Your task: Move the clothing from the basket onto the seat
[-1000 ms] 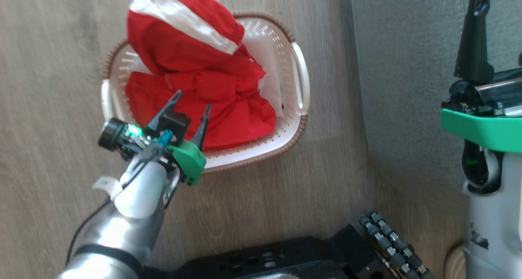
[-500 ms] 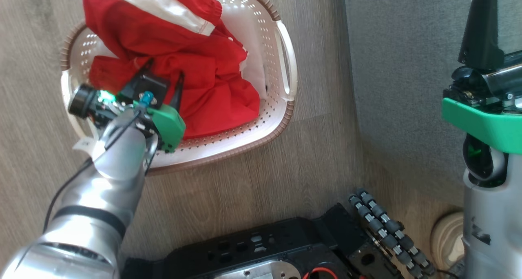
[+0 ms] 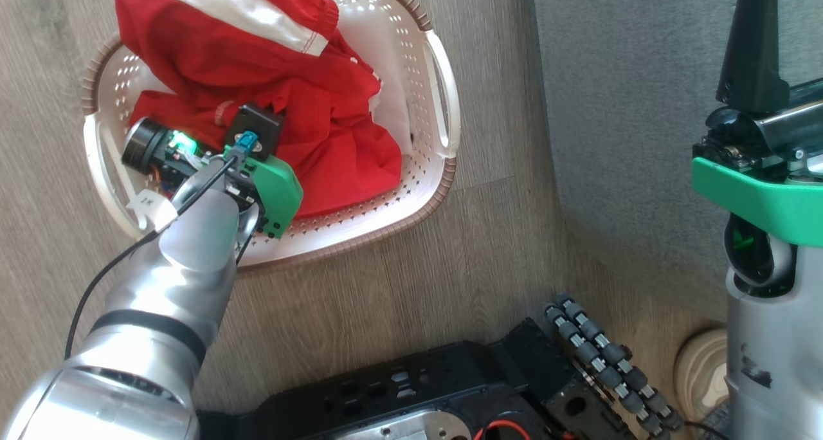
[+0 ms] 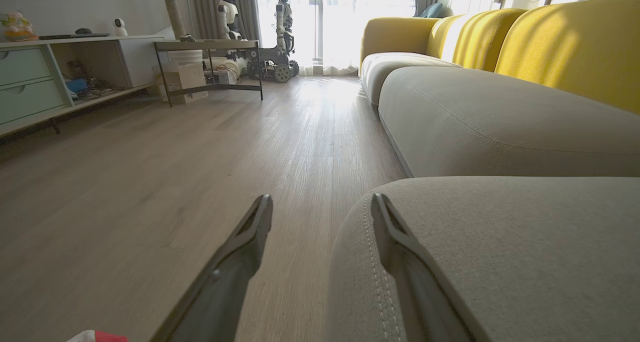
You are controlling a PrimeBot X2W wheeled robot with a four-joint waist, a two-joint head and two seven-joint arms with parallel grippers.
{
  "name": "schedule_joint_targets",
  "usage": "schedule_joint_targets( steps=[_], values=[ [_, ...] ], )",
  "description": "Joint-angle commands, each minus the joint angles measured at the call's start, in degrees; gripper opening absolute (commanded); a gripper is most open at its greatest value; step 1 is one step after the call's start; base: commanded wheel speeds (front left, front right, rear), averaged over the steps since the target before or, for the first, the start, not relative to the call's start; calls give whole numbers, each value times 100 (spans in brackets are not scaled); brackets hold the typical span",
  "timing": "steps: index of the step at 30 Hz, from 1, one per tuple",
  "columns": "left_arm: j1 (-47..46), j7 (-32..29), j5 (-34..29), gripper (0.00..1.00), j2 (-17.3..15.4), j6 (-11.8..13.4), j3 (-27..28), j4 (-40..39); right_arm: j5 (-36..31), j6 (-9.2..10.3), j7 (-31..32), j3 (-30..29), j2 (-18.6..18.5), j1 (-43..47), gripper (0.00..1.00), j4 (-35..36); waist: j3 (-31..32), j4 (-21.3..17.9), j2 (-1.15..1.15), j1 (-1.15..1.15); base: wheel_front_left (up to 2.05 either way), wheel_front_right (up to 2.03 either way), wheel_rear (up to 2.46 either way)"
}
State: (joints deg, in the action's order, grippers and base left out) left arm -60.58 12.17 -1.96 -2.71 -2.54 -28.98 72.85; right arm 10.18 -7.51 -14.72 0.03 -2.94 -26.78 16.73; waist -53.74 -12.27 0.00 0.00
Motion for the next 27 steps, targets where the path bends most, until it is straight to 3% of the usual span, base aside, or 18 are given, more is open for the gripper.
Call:
schedule_joint_targets(
  steps=[1, 14, 27],
  values=[
    [164, -41, 61, 0, -60, -37, -12, -21, 68, 2, -28, 87, 6, 84, 100, 154, 50, 3, 0, 0, 0, 0, 0],
    [893, 192, 674, 0, -19, -308, -461, -557, 77, 2, -28, 135, 6, 227, 100, -269, 1140, 290, 0, 0, 0, 0, 0],
    [1815, 262, 1916, 0, -18, -351, -1278, -1717, -193, 2, -28, 103, 6, 1060, 100, -1176, 3323, 864, 0, 0, 0, 0, 0]
  ],
)
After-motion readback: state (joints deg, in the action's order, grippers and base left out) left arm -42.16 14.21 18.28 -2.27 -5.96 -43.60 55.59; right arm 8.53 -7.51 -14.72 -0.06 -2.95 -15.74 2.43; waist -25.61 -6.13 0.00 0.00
